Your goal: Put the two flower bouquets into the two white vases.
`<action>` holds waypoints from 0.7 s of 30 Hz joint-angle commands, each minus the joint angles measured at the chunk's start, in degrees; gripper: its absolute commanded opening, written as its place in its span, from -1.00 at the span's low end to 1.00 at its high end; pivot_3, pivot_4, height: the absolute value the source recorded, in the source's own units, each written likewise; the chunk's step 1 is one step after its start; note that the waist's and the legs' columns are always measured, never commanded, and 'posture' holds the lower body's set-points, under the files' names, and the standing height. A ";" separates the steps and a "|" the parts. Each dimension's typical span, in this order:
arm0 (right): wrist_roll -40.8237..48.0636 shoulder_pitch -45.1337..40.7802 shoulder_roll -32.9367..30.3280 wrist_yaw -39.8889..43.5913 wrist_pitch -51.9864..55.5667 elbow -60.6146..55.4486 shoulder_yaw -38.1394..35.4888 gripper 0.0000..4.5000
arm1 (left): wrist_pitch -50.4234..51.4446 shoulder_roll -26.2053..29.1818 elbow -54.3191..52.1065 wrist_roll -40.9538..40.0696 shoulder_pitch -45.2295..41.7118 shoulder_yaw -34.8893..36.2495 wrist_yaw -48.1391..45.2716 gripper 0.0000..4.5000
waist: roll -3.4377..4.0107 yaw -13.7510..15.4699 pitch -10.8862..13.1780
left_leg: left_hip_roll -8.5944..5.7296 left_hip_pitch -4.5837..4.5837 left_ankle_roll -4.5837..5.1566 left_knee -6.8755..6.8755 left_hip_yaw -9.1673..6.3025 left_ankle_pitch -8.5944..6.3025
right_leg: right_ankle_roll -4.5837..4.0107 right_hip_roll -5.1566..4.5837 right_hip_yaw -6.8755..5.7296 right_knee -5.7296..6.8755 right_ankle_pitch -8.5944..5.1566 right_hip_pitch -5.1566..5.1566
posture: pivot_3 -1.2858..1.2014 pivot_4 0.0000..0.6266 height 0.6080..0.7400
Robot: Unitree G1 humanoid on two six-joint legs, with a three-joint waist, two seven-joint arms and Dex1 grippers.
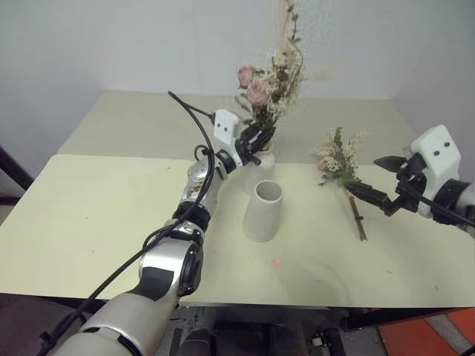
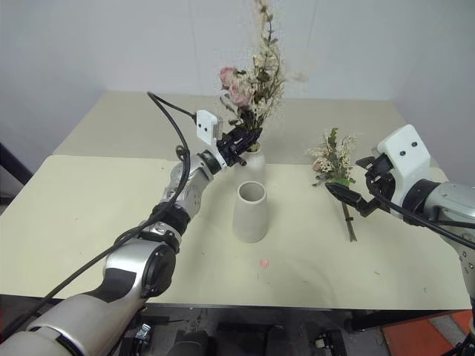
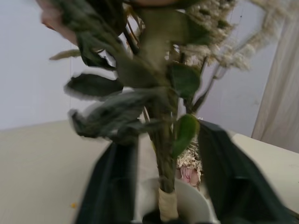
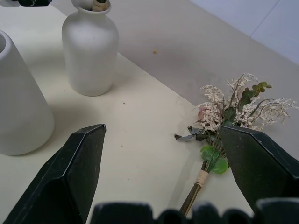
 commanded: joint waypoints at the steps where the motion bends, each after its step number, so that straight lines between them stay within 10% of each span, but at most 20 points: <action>1: -0.21 -0.76 -0.26 -0.61 -0.79 -0.23 -1.69 1.00 | 0.75 1.36 -3.34 0.59 -0.43 -1.08 -1.28 0.38 | 0.00 -0.05 0.00 | 0.00 0.00 0.00 0.00 0.00 0.00 | 0.00 0.00 0.00 0.00 0.00 0.00 | 0.03 -0.52 1.00; 5: -0.58 -1.26 -0.42 -0.37 -1.38 0.51 -0.99 1.00 | 4.76 4.63 -7.66 1.64 1.35 -2.76 -1.82 0.97 | 0.00 -0.13 0.00 | 0.00 0.01 0.00 0.00 0.00 0.00 | 0.00 0.00 0.01 0.01 0.00 0.00 | 0.03 -0.52 1.00; 21: -7.87 -15.70 -1.75 -3.19 5.16 19.30 14.45 1.00 | 32.68 31.19 -50.11 -6.24 19.29 -4.05 -21.07 0.99 | 0.08 -2.24 -0.04 | 0.10 0.11 0.00 -0.03 -0.02 0.00 | -0.01 0.08 0.14 0.11 -0.01 -0.06 | 0.03 -0.52 1.00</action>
